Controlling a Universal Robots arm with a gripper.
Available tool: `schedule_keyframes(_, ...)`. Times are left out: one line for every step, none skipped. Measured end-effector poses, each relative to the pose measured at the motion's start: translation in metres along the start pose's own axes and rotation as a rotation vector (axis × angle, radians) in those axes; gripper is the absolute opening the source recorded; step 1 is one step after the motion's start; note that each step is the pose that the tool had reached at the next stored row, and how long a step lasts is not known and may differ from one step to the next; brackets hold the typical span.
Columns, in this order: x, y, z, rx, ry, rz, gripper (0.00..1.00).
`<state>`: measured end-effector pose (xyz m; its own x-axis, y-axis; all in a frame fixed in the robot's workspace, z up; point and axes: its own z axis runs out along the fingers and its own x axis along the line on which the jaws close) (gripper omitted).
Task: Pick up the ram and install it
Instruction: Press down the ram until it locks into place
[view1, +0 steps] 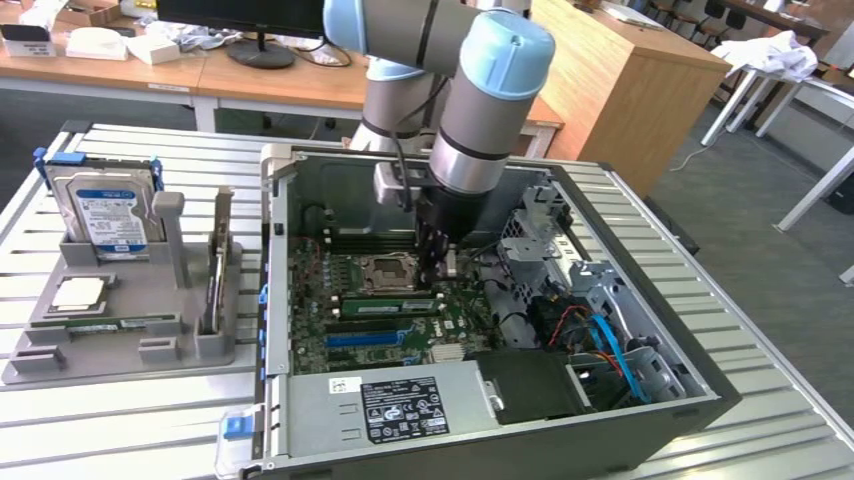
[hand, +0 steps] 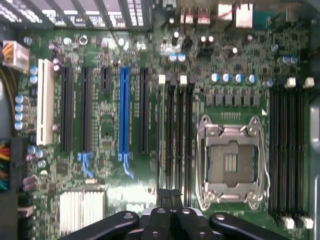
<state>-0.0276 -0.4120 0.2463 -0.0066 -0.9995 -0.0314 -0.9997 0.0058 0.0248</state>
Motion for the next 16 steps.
schedule_keyframes(0.0, 0.0032, 0.0001, 0.0002, 0.0, 0.0, 0.1)
schedule_keyframes(0.0, 0.0057, 0.0002, 0.0004, 0.0001, 0.0, 0.1)
schedule_keyframes(0.0, 0.0081, 0.0002, 0.0005, 0.0001, 0.0, 0.1)
schedule_keyframes(0.0, 0.0103, 0.0003, 0.0006, 0.0, 0.0, 0.1)
schedule_keyframes(0.0, 0.0125, 0.0004, 0.0007, 0.0, 0.0, 0.1)
schedule_keyframes(0.0, 0.0146, 0.0004, 0.0008, 0.0001, 0.0, 0.1)
schedule_keyframes(0.0, 0.0166, 0.0005, 0.0009, 0.0001, 0.0, 0.1)
schedule_keyframes(0.0, 0.0188, 0.0006, 0.0009, 0.0, 0.0, 0.1)
schedule_keyframes(0.0, 0.0208, 0.0006, 0.001, 0.0001, 0.0, 0.1)
schedule_keyframes(0.0, 0.0233, 0.0007, 0.0013, 0.0, 0.0, 0.1)
schedule_keyframes(0.0, 0.0258, 0.0008, 0.0017, 0.0, 0.0, 0.1)
schedule_keyframes(0.0, 0.0282, 0.0009, 0.0019, 0.0001, 0.0, 0.1)
schedule_keyframes(0.0, 0.0304, 0.0011, 0.002, 0.0, 0.0, 0.1)
schedule_keyframes(0.0, 0.0323, 0.0012, 0.0022, 0.0, 0.0, 0.1)
schedule_keyframes(0.0, 0.0342, 0.0013, 0.0022, 0.0001, 0.0, 0.1)
schedule_keyframes(0.0, 0.0359, 0.0013, 0.0022, 0.0001, 0.0, 0.1)
